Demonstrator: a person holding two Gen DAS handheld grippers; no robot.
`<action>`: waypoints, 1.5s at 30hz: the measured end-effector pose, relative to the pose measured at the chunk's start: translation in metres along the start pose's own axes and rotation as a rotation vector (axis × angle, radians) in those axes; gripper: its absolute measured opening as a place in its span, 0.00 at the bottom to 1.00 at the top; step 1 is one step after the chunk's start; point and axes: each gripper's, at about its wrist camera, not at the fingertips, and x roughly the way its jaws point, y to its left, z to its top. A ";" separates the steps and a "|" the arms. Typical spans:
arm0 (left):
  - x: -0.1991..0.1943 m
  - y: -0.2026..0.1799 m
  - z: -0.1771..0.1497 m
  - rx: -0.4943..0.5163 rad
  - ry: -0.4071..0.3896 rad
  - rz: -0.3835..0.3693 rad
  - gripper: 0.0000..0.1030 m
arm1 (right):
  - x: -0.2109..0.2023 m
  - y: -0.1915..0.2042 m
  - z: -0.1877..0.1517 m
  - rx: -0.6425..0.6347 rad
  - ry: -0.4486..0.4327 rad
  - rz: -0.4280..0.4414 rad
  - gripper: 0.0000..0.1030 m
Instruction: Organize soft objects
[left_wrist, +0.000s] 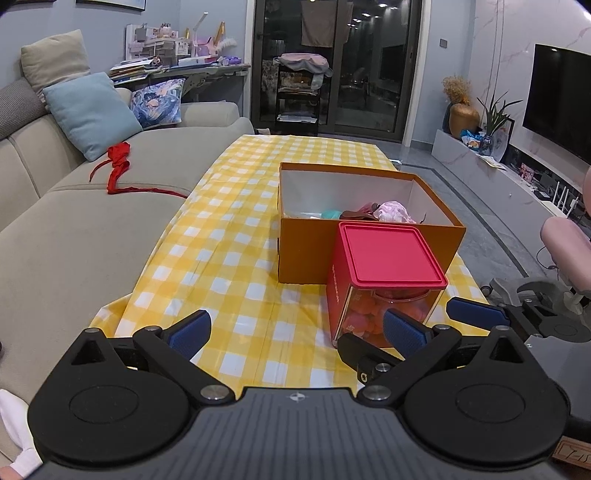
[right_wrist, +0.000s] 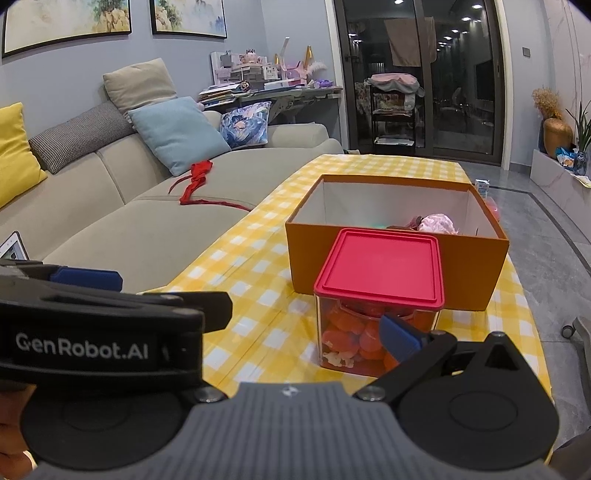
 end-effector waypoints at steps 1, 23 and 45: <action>0.000 0.000 0.000 0.000 0.003 0.000 1.00 | 0.001 -0.001 0.000 0.001 0.002 0.001 0.97; 0.002 -0.004 -0.001 -0.010 0.018 -0.001 1.00 | 0.003 -0.003 0.000 0.010 0.036 0.005 0.97; 0.006 -0.006 -0.006 -0.022 0.035 0.001 1.00 | 0.005 -0.006 -0.002 0.023 0.067 0.015 0.97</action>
